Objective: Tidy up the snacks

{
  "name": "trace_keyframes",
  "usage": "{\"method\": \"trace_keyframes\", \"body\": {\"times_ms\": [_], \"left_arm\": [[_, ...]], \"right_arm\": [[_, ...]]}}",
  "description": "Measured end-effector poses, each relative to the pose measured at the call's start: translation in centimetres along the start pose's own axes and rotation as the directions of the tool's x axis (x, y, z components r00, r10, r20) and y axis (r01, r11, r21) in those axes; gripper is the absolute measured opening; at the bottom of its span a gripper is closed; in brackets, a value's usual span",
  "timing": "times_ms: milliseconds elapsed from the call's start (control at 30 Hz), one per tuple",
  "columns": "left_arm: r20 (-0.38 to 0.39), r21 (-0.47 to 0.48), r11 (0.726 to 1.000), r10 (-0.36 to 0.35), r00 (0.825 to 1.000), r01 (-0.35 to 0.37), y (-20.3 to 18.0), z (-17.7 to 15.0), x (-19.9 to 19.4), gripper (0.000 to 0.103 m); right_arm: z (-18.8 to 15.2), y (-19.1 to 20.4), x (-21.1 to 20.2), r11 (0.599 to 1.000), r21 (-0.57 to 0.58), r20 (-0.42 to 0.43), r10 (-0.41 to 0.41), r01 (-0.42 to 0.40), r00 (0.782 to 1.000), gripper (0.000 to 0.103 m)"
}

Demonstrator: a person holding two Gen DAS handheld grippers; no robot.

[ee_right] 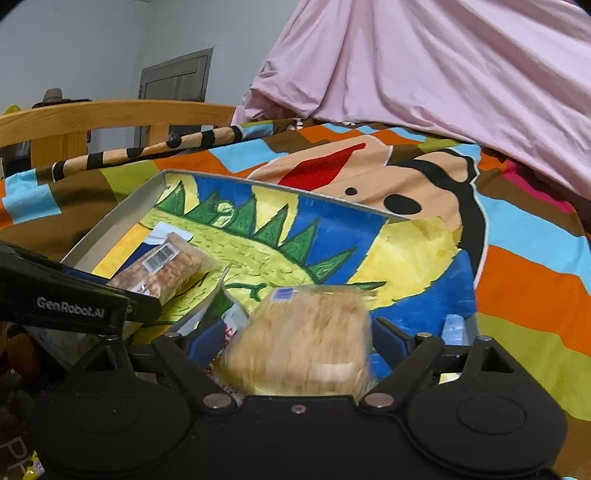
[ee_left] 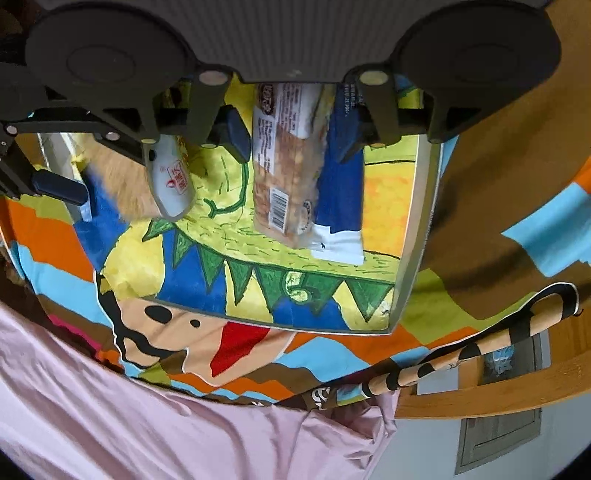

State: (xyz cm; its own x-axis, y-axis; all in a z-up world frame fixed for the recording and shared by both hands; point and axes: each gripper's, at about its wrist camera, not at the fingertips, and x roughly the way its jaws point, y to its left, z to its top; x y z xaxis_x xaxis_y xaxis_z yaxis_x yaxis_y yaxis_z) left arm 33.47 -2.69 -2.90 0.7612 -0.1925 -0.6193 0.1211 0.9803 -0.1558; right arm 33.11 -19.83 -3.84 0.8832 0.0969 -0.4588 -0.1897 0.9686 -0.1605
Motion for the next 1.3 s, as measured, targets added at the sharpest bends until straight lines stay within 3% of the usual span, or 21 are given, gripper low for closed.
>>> {"method": "trace_keyframes", "body": {"times_ms": [233, 567, 867, 1300], "left_arm": [[0.042, -0.026, 1.000, 0.007, 0.999, -0.006, 0.4, 0.2, -2.0, 0.075], [0.151, -0.019, 1.000, 0.012, 0.988, -0.010, 0.2, 0.0, -7.6, 0.097], [0.247, -0.005, 1.000, 0.027, 0.969, -0.027, -0.4, -2.1, -13.4, 0.102], [0.275, 0.021, 0.999, 0.026, 0.961, -0.033, -0.8, -7.5, -20.1, 0.102]], "right_arm": [[0.7, -1.0, -2.1, 0.999, 0.025, 0.039, -0.026, 0.025, 0.999, 0.096], [1.8, -1.7, -8.2, 0.995, 0.098, 0.166, -0.033, 0.017, 0.986, 0.102], [1.0, -1.4, -13.8, 0.992, 0.129, 0.208, -0.035, 0.009, 0.977, 0.102], [-2.6, 0.5, -21.7, 0.995, 0.101, 0.220, -0.050, 0.029, 0.974, 0.102]]}}
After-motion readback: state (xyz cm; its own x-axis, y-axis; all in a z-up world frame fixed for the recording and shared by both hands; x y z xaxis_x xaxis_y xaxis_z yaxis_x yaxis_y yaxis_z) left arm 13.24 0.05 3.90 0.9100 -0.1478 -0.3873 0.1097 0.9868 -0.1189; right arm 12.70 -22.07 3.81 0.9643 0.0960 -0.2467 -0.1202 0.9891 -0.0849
